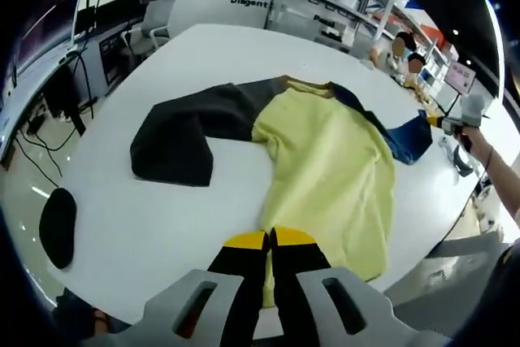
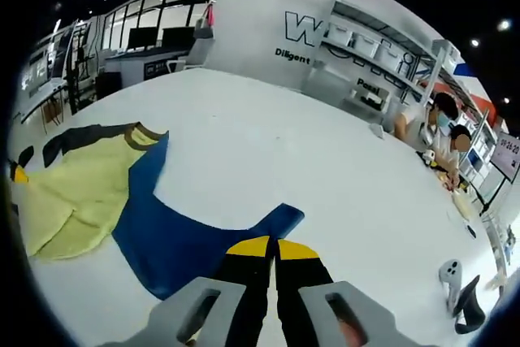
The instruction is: Fold the garment on the visible template until the final outline fits inside the template.
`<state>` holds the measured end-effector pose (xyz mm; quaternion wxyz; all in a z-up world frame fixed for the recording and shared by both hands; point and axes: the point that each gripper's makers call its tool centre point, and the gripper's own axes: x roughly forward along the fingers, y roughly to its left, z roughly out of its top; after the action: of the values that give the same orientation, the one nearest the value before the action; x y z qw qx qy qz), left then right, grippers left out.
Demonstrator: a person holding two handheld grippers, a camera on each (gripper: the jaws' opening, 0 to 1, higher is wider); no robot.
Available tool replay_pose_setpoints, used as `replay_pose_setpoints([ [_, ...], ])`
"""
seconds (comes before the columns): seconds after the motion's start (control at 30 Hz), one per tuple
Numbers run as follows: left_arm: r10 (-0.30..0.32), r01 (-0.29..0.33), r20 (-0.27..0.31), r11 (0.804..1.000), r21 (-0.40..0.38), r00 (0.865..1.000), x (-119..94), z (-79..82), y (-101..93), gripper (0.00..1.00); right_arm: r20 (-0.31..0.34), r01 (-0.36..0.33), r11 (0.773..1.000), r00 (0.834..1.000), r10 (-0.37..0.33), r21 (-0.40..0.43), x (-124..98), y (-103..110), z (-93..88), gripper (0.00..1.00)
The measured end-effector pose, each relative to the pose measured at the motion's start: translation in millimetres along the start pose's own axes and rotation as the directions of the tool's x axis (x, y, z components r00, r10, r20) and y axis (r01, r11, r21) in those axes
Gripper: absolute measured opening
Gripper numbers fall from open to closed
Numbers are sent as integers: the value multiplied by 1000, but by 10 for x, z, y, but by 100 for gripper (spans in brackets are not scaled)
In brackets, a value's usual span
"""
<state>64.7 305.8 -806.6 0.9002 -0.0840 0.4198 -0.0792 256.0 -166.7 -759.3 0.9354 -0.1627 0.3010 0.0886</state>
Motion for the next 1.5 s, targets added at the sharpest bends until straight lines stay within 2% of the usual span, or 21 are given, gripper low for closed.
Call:
replay_pose_setpoints([
  [0.3,14,-14,-10,1000,1,1000,8,-7,63,0,-43,44,998,998,-46,-41,77,-254,-174,0],
  [0.63,25,-25,-17,1000,3,1000,18,-19,95,0,-92,73,996,993,-77,-41,26,-387,-373,0],
  [1.3,56,-55,-33,998,40,998,6,-34,100,0,-168,35,997,985,-46,-67,168,-491,-785,0],
  [1.5,92,-88,-39,992,85,995,-18,-50,165,0,-176,21,997,984,-35,-79,207,-498,-836,0],
])
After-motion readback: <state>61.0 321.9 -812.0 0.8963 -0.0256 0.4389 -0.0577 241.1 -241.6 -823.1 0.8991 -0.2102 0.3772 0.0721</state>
